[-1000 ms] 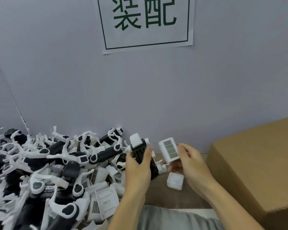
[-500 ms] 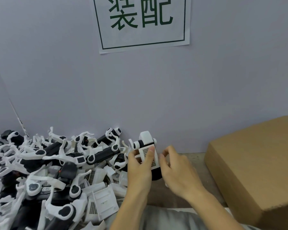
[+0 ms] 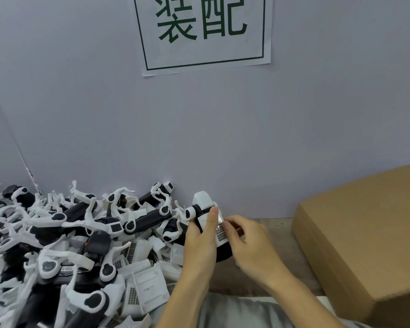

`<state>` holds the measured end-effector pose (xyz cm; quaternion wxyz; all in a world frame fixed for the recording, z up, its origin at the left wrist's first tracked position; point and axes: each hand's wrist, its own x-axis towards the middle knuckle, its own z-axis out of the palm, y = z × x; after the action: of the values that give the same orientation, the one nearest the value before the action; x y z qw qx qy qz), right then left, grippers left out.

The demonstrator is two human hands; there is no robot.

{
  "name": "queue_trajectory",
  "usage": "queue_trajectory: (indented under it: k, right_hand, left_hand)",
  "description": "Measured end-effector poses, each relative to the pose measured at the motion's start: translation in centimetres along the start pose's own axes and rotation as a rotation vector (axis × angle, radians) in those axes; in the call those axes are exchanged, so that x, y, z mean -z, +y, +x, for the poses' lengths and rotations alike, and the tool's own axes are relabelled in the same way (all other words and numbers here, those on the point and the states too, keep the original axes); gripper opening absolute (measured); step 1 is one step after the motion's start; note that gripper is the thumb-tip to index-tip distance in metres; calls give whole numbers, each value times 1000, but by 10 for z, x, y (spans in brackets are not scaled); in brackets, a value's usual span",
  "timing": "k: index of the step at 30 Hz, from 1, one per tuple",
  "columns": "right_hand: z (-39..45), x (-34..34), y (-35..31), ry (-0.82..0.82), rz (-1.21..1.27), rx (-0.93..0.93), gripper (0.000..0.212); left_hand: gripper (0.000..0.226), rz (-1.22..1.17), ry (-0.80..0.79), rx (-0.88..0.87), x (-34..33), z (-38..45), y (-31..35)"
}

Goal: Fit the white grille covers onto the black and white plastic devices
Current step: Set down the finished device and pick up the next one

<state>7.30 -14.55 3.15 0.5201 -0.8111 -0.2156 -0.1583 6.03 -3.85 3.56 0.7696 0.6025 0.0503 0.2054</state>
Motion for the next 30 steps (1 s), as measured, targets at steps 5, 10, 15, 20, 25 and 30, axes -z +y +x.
queue_trajectory:
  k: [5, 10, 15, 20, 25, 30]
  right_hand:
    - [1, 2, -3, -102, 340, -223, 19]
    - [0, 7, -10, -163, 541, -282, 27]
    - [2, -2, -7, -12, 443, -304, 34]
    - [4, 2, 4, -9, 446, -347, 25]
    - [3, -1, 6, 65, 288, -226, 11]
    - [-4, -5, 5, -129, -283, 32, 37]
  left_hand:
    - [27, 0, -37, 21, 0, -2, -2]
    - [37, 38, -82, -3, 1, -2, 1]
    - [38, 41, -87, -2, -2, -5, 0]
    - [32, 262, -63, -83, 0, -5, -1]
    - [24, 299, 30, -68, 1, -8, 2]
    - [38, 175, 156, -13, 7, -6, 12]
